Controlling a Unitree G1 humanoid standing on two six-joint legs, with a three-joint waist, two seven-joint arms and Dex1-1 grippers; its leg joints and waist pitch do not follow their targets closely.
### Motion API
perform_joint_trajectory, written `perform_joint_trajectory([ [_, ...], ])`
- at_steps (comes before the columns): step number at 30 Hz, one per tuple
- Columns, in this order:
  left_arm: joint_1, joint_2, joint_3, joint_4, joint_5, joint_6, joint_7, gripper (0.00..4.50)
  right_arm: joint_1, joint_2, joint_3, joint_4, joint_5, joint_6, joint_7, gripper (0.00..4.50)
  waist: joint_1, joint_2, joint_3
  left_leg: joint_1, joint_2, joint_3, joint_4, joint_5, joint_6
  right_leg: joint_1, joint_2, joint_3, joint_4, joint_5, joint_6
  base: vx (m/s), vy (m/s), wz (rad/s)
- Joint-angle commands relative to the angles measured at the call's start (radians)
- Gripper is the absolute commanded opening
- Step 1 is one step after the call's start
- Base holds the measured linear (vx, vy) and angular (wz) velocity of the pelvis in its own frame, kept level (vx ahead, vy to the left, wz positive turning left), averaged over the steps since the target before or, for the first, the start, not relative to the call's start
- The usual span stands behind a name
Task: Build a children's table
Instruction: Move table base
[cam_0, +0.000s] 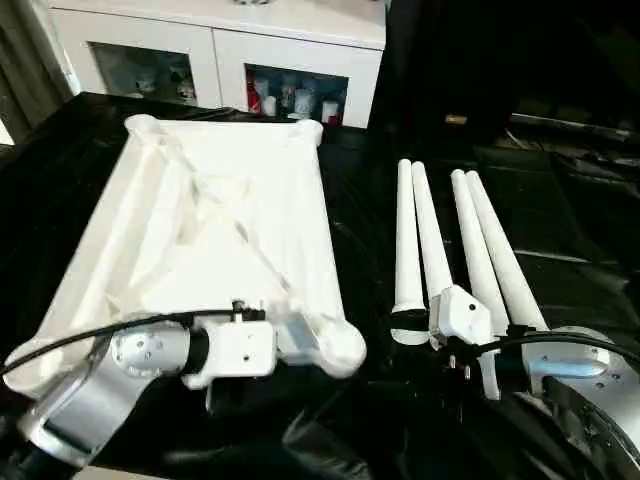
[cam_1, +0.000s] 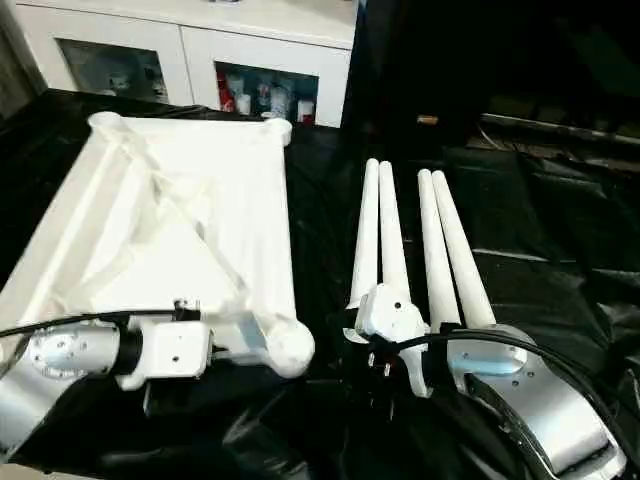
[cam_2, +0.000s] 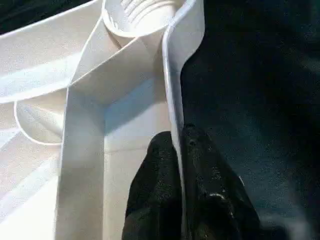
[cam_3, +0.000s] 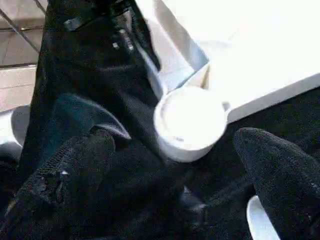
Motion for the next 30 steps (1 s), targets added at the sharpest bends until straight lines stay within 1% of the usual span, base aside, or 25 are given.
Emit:
perform_joint_trajectory([
  [1,-0.047,0.027,0.059,-0.03,0.074,-0.014,0.079,0.04,-0.006,-0.002,-0.002,0.001,-0.01,-0.003,-0.008,4.5,0.005,0.015,-0.047,0.006,0.056,-0.02,-0.075,-0.124,0.038,0.048,-0.081,0.053,-0.078,-0.059,-0.202,0.0,0.0,0.0],
  [3,-0.052,0.043,0.063,-0.05,0.097,0.002,0.091,0.04,-0.008,0.0,-0.001,0.003,-0.01,-0.002,-0.009,4.5,0.002,0.012,-0.047,0.001,0.055,-0.022,-0.077,-0.12,0.028,0.051,-0.081,0.052,-0.076,-0.061,-0.197,0.0,0.0,0.0],
  [5,-0.054,0.046,0.067,-0.057,0.107,0.008,0.104,0.04,-0.01,0.002,0.0,0.003,-0.009,0.0,-0.011,4.5,0.0,0.013,-0.047,0.004,0.055,-0.021,-0.076,-0.12,0.023,0.048,-0.08,0.054,-0.076,-0.045,-0.196,0.0,0.0,0.0],
  [7,-0.054,0.05,0.069,-0.064,0.118,0.013,0.115,0.04,-0.012,0.004,0.0,0.002,-0.009,0.003,-0.012,4.5,0.002,0.014,-0.047,0.004,0.054,-0.021,-0.074,-0.1,0.027,0.048,-0.08,0.054,-0.072,-0.006,-0.207,0.0,0.0,0.0],
  [9,-0.048,0.053,0.067,-0.063,0.151,0.013,0.125,0.04,-0.015,0.007,0.001,-0.001,-0.008,0.009,-0.014,4.5,0.002,0.013,-0.047,0.003,0.054,-0.02,-0.071,-0.08,0.035,0.049,-0.078,0.053,-0.068,0.038,-0.217,0.0,0.0,0.0],
  [10,-0.048,0.054,0.066,-0.063,0.152,0.013,0.125,0.04,-0.015,0.007,0.001,-0.001,-0.008,0.009,-0.014,4.5,0.003,0.013,-0.048,0.003,0.053,-0.02,-0.071,-0.076,0.037,0.05,-0.078,0.053,-0.068,0.044,-0.219,0.0,0.0,0.0],
  [14,-0.043,0.054,0.063,-0.062,0.157,0.027,0.133,0.04,-0.018,0.008,0.003,-0.005,-0.006,0.014,-0.017,4.5,0.003,0.014,-0.045,0.004,0.054,-0.02,-0.072,-0.09,0.034,0.05,-0.079,0.052,-0.069,0.027,-0.223,0.0,0.0,0.0],
  [17,-0.039,0.045,0.056,-0.036,0.141,-0.008,0.14,0.04,-0.021,0.009,0.005,-0.011,-0.006,0.021,-0.021,4.5,0.004,0.015,-0.044,0.005,0.054,-0.021,-0.073,-0.1,0.031,0.049,-0.079,0.053,-0.071,0.017,-0.224,0.0,0.0,0.0],
  [19,-0.035,0.04,0.056,-0.019,0.127,-0.027,0.144,0.04,-0.022,0.011,0.005,-0.015,-0.007,0.025,-0.021,4.5,0.005,0.013,-0.045,0.005,0.054,-0.021,-0.073,-0.103,0.029,0.049,-0.079,0.053,-0.07,0.016,-0.221,0.0,0.0,0.0],
  [20,-0.033,0.039,0.058,-0.006,0.114,-0.037,0.139,0.04,-0.022,0.011,0.005,-0.018,-0.007,0.028,-0.022,4.5,0.007,0.017,-0.044,0.004,0.054,-0.021,-0.073,-0.1,0.028,0.048,-0.079,0.053,-0.07,0.02,-0.221,0.0,0.0,0.0],
  [21,-0.033,0.039,0.059,0.001,0.105,-0.044,0.134,0.04,-0.023,0.011,0.005,-0.019,-0.007,0.03,-0.023,4.5,0.006,0.015,-0.043,0.005,0.053,-0.02,-0.073,-0.105,0.029,0.048,-0.078,0.053,-0.071,0.017,-0.22,0.0,0.0,0.0],
  [24,-0.024,0.046,0.076,0.014,0.065,-0.042,0.106,0.04,-0.024,0.009,0.003,-0.027,-0.002,0.038,-0.026,4.5,0.006,0.014,-0.043,0.004,0.052,-0.021,-0.074,-0.11,0.024,0.049,-0.078,0.053,-0.071,0.007,-0.219,0.0,0.0,0.0],
  [25,-0.02,0.049,0.088,0.012,0.046,-0.028,0.094,0.04,-0.023,0.009,0.002,-0.03,0.0,0.04,-0.027,4.5,0.005,0.017,-0.042,0.003,0.052,-0.021,-0.074,-0.111,0.022,0.049,-0.079,0.053,-0.07,0.007,-0.219,0.0,0.0,0.0],
  [26,-0.004,0.069,0.11,-0.017,-0.012,0.021,0.038,0.34,-0.02,0.008,0.0,-0.034,0.002,0.042,-0.028,4.5,0.004,0.013,-0.044,0.005,0.052,-0.021,-0.073,-0.097,0.023,0.05,-0.079,0.053,-0.067,0.022,-0.221,0.0,0.0,0.0],
  [27,-0.002,0.071,0.113,-0.021,-0.018,0.028,0.032,0.53,-0.02,0.008,0.0,-0.034,0.002,0.042,-0.028,4.5,0.003,0.014,-0.044,0.003,0.051,-0.021,-0.073,-0.09,0.024,0.051,-0.079,0.053,-0.066,0.029,-0.224,0.0,0.0,0.0],
  [28,0.005,0.078,0.121,-0.035,-0.038,0.046,0.014,0.67,-0.019,0.008,-0.001,-0.035,0.003,0.043,-0.029,4.5,0.001,0.015,-0.043,0.004,0.051,-0.02,-0.073,-0.09,0.026,0.049,-0.078,0.053,-0.067,0.032,-0.226,0.0,0.0,0.0],
  [29,0.018,0.089,0.134,-0.055,-0.061,0.059,-0.005,0.67,-0.018,0.009,-0.001,-0.036,0.004,0.044,-0.03,4.5,0.0,0.014,-0.042,0.004,0.051,-0.02,-0.073,-0.09,0.026,0.049,-0.078,0.053,-0.066,0.033,-0.228,0.0,0.0,0.0],
  [30,0.048,0.112,0.165,-0.11,-0.118,0.101,-0.042,0.83,-0.014,0.012,-0.002,-0.038,0.008,0.044,-0.032,4.5,0.0,0.009,-0.039,0.003,0.052,-0.019,-0.074,-0.096,0.029,0.048,-0.078,0.053,-0.069,0.022,-0.228,0.0,0.0,0.0],
])
